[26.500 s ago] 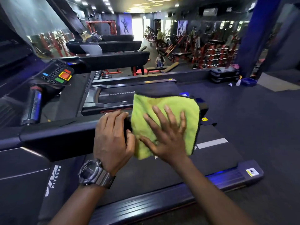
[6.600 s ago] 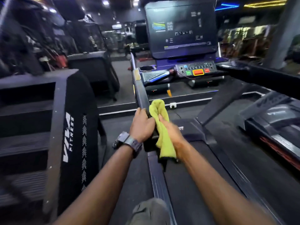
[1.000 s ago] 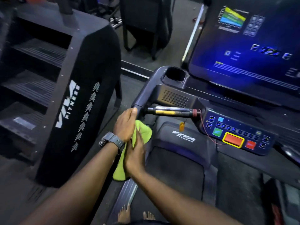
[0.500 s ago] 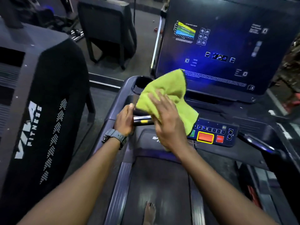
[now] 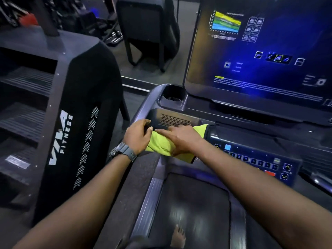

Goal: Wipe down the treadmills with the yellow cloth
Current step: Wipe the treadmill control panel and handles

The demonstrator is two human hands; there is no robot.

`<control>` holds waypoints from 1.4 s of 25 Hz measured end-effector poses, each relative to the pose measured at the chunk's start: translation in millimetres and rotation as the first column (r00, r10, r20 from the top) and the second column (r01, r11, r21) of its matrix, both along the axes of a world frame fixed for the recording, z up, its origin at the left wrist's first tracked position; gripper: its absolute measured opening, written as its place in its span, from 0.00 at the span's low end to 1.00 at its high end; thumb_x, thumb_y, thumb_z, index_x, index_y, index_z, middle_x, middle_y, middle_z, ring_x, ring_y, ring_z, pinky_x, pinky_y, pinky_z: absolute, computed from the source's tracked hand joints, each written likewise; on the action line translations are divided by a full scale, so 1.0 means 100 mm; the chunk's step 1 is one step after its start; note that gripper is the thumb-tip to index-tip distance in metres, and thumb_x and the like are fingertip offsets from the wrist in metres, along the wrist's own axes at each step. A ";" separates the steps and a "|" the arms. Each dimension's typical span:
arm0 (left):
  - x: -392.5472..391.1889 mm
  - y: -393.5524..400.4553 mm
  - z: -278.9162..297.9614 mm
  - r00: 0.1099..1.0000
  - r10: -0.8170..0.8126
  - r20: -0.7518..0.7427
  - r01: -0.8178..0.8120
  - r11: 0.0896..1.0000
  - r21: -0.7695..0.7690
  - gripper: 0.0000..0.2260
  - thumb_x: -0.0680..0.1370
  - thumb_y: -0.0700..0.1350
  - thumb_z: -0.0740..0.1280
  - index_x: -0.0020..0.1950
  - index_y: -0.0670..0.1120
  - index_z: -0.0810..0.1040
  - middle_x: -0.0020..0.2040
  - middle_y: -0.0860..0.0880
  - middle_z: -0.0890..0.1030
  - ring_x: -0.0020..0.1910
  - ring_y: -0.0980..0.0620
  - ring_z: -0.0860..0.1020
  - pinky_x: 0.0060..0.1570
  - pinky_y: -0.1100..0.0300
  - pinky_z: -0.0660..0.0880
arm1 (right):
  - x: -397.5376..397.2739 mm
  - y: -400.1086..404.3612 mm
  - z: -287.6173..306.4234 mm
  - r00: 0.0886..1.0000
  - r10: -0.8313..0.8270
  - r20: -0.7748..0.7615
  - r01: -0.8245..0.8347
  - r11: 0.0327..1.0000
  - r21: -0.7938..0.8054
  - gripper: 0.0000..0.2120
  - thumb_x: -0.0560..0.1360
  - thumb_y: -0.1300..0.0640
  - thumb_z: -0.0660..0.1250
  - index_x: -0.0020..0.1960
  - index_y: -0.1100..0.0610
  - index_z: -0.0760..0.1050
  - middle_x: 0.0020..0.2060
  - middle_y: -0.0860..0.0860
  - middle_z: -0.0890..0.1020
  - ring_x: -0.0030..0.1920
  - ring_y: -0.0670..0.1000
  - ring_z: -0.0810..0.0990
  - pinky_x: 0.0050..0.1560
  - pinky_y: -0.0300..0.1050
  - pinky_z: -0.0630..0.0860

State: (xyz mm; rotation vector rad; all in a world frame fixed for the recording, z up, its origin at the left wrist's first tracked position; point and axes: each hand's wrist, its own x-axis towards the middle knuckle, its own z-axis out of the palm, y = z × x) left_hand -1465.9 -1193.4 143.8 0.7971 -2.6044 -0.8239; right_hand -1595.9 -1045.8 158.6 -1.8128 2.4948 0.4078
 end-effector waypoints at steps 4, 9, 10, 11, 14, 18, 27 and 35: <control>-0.15 -0.01 -0.05 0.998 -0.056 0.041 0.062 0.986 -0.154 0.19 0.77 0.54 0.56 0.59 0.45 0.78 0.56 0.47 0.82 0.55 0.45 0.79 0.57 0.49 0.75 | 0.38 -0.18 -0.28 0.989 -0.050 -0.141 0.020 0.978 -0.207 0.27 0.73 0.50 0.69 0.70 0.51 0.66 0.49 0.54 0.79 0.46 0.58 0.80 0.41 0.50 0.69; -0.37 -0.09 -0.07 0.934 -0.340 0.106 0.354 0.917 -0.182 0.25 0.81 0.60 0.45 0.48 0.46 0.76 0.45 0.47 0.79 0.47 0.45 0.76 0.50 0.47 0.72 | -0.03 -0.26 0.07 0.954 -0.175 0.244 0.151 0.982 0.115 0.33 0.63 0.36 0.74 0.61 0.53 0.75 0.52 0.52 0.82 0.50 0.58 0.81 0.49 0.49 0.76; -0.36 -0.15 -0.11 0.928 -0.358 0.098 0.371 0.912 -0.174 0.27 0.81 0.60 0.45 0.50 0.45 0.77 0.47 0.47 0.79 0.48 0.46 0.76 0.51 0.47 0.73 | -0.16 -0.28 0.18 0.897 -0.271 0.348 0.198 0.953 0.230 0.37 0.58 0.31 0.75 0.60 0.51 0.76 0.53 0.52 0.82 0.51 0.58 0.81 0.51 0.49 0.78; -0.34 -0.19 -0.14 0.927 -0.371 0.060 0.375 0.912 -0.162 0.27 0.81 0.60 0.46 0.52 0.44 0.78 0.48 0.47 0.80 0.49 0.46 0.76 0.51 0.48 0.73 | -0.22 -0.29 0.22 0.875 -0.308 0.373 0.218 0.939 0.266 0.38 0.57 0.30 0.75 0.59 0.50 0.75 0.52 0.51 0.82 0.51 0.57 0.81 0.50 0.49 0.78; -0.33 -0.24 -0.14 0.929 -0.352 -0.117 0.348 0.936 -0.054 0.26 0.80 0.58 0.49 0.58 0.42 0.79 0.53 0.45 0.82 0.53 0.47 0.77 0.54 0.53 0.72 | 0.15 -0.23 -0.13 0.984 -0.175 0.023 0.176 0.980 -0.091 0.24 0.67 0.43 0.73 0.59 0.51 0.73 0.47 0.52 0.81 0.46 0.58 0.81 0.42 0.49 0.71; -0.32 -0.26 -0.17 0.909 -0.357 -0.216 0.366 0.931 0.000 0.26 0.80 0.59 0.50 0.62 0.44 0.78 0.58 0.48 0.81 0.58 0.50 0.77 0.59 0.56 0.72 | 0.43 -0.21 -0.29 0.989 -0.094 -0.116 0.069 0.977 -0.202 0.16 0.74 0.52 0.68 0.61 0.52 0.72 0.48 0.53 0.79 0.44 0.58 0.78 0.44 0.52 0.72; -0.35 -0.35 -0.23 0.869 -0.376 -0.322 0.405 0.914 0.026 0.26 0.80 0.59 0.51 0.62 0.44 0.78 0.58 0.48 0.81 0.58 0.49 0.77 0.59 0.57 0.70 | 0.43 -0.46 -0.13 0.982 -0.188 0.007 0.188 0.982 -0.027 0.42 0.61 0.25 0.70 0.66 0.49 0.68 0.57 0.53 0.81 0.56 0.59 0.81 0.52 0.53 0.74; -0.35 -0.33 -0.24 0.867 -0.365 -0.338 0.410 0.910 0.070 0.28 0.80 0.61 0.50 0.61 0.44 0.79 0.58 0.48 0.81 0.58 0.50 0.77 0.59 0.57 0.70 | 0.45 -0.15 -0.10 0.945 -0.319 -0.069 0.314 0.947 -0.071 0.40 0.63 0.29 0.71 0.67 0.48 0.68 0.57 0.53 0.79 0.57 0.60 0.78 0.56 0.55 0.71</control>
